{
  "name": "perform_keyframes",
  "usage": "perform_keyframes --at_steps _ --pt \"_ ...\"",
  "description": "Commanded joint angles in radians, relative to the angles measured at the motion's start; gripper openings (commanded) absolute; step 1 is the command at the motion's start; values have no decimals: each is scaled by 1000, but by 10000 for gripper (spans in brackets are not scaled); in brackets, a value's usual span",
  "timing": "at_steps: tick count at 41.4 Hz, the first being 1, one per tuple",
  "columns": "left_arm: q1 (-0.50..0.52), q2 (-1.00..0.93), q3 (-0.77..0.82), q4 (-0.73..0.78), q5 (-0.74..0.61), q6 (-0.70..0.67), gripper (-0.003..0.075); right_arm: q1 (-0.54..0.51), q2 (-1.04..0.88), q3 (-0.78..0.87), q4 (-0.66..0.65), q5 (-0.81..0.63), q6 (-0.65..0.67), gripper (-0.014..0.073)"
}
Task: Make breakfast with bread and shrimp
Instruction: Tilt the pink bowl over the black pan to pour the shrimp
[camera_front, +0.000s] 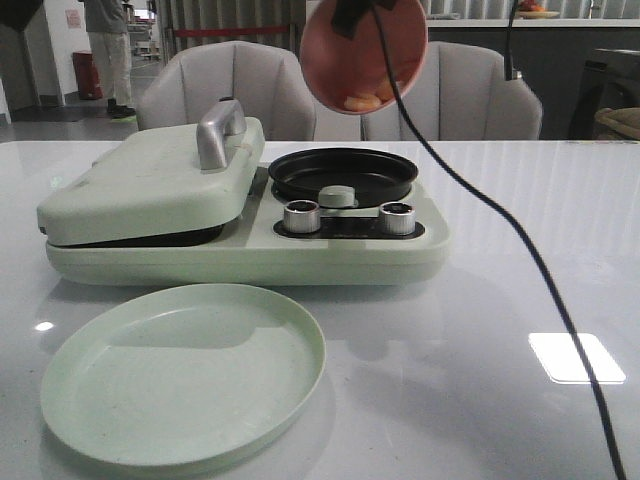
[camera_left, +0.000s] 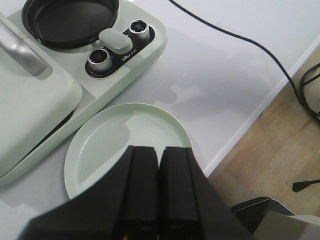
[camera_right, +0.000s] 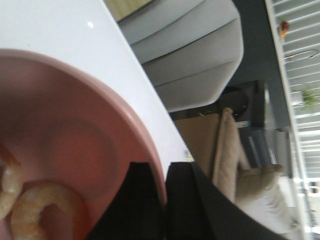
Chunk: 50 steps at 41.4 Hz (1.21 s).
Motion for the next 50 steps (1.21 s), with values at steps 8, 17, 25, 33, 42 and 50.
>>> perform_keyframes --at_steps 8,17,25,33,42,50 --pt "1 -5 -27 -6 -71 -10 104 56 23 -53 -421 61 16 79" --pt "1 -5 -27 -6 -71 -10 104 98 34 -53 -583 104 51 79" --pt "1 -5 -27 -6 -71 -10 104 106 34 -53 -698 139 85 79" --pt "1 -5 -27 -6 -71 -10 104 106 34 -53 -735 160 100 79" --pt "1 -5 -27 -6 -71 -10 104 106 34 -53 -734 161 101 79" --pt "1 -5 -27 -6 -71 -10 104 106 34 -53 -689 165 124 79"
